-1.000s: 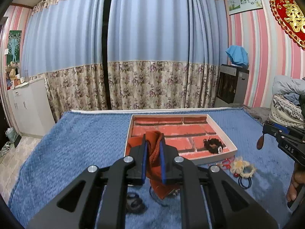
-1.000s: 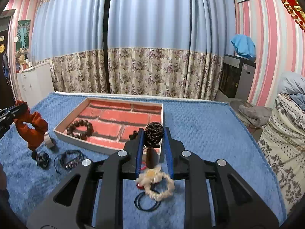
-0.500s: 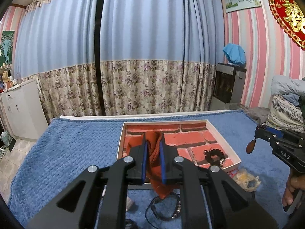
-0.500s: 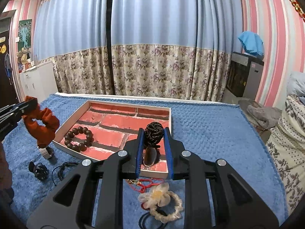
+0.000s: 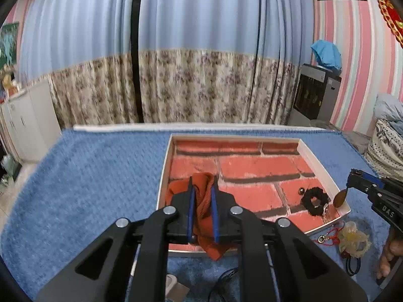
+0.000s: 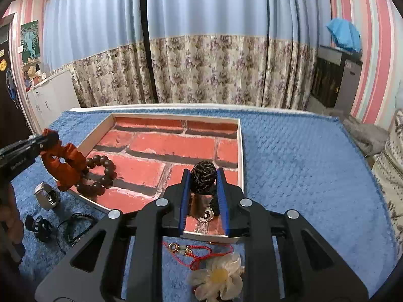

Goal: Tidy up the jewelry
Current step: 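Carry the orange and dark brown scrunchies into the tray and open both tools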

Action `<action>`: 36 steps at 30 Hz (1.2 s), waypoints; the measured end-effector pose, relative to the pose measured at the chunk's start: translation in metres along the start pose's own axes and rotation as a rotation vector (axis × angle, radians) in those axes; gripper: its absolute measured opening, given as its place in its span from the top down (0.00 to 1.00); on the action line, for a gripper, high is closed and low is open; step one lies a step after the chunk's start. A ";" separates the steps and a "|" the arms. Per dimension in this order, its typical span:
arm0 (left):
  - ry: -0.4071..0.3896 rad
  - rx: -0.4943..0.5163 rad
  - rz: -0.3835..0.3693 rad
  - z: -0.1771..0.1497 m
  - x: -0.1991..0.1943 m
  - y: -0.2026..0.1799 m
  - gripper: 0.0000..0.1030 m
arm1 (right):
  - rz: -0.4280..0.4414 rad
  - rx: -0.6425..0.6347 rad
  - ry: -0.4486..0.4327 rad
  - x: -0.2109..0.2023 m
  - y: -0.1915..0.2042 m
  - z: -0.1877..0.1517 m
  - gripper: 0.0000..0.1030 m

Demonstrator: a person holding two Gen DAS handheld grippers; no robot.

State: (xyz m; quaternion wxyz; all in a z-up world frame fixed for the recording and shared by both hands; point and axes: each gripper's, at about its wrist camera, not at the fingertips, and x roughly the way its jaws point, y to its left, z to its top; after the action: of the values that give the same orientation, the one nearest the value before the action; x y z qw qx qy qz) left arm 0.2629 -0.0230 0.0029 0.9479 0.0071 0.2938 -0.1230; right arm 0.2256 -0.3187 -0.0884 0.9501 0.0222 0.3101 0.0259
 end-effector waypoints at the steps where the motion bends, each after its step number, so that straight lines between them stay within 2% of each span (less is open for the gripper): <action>1: 0.011 -0.005 0.003 -0.002 0.003 0.002 0.89 | 0.002 0.004 0.009 0.004 -0.001 0.000 0.79; 12: 0.074 -0.027 0.062 -0.016 0.029 0.019 0.89 | -0.026 -0.008 0.073 0.036 -0.005 -0.009 0.79; 22: 0.147 0.018 0.137 -0.018 0.045 0.017 0.84 | -0.036 -0.019 0.095 0.049 -0.004 -0.014 0.79; 25: 0.136 0.001 0.141 -0.018 0.042 0.019 0.65 | -0.038 -0.019 0.091 0.048 -0.004 -0.014 0.78; 26: 0.131 -0.013 0.150 -0.018 0.041 0.022 0.57 | -0.041 -0.018 0.089 0.047 -0.004 -0.015 0.75; 29: 0.127 -0.025 0.159 -0.019 0.038 0.025 0.55 | -0.042 -0.004 0.076 0.042 -0.008 -0.015 0.57; 31: 0.120 -0.033 0.158 -0.018 0.034 0.027 0.54 | -0.037 0.006 0.063 0.033 -0.011 -0.013 0.54; 33: 0.123 -0.036 0.150 -0.018 0.032 0.029 0.47 | -0.040 0.016 0.040 0.023 -0.014 -0.011 0.47; 36: 0.114 -0.044 0.150 -0.017 0.026 0.034 0.41 | -0.036 0.030 0.010 0.005 -0.019 -0.006 0.44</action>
State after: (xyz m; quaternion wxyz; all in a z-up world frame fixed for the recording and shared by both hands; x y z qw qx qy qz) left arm 0.2827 0.0054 -0.0280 0.9361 0.0152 0.3486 -0.0448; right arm 0.2262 -0.3370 -0.0974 0.9484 0.0305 0.3156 0.0041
